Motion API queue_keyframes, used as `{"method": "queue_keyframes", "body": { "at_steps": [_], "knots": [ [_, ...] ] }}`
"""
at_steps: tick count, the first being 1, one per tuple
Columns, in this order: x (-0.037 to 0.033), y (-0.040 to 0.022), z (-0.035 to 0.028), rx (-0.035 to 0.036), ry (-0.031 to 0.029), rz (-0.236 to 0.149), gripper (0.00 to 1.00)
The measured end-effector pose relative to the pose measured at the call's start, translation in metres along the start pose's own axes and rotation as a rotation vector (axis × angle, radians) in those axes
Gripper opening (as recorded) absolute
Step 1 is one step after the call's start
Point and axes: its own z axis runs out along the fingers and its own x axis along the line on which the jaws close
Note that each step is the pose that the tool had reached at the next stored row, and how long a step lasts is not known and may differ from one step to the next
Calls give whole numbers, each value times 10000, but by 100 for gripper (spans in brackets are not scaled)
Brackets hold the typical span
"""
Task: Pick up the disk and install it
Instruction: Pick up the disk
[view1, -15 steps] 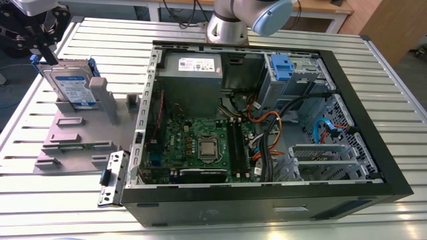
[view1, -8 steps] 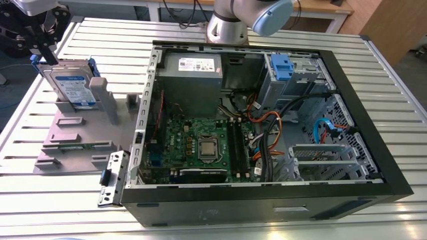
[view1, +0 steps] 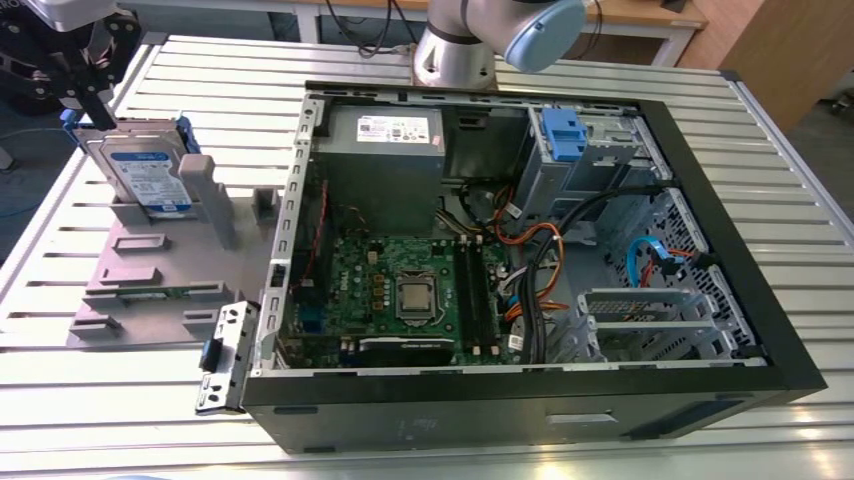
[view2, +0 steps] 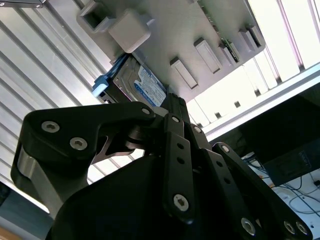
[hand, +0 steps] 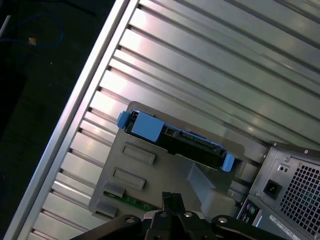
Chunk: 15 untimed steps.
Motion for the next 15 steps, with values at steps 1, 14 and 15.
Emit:
{"method": "queue_keyframes", "body": {
  "at_steps": [1,14,15],
  "knots": [
    [0,0,0,0,1,-8,11],
    [0,0,0,-1,0,-115,11],
    [0,0,0,-1,-1,-123,11]
  ]
}}
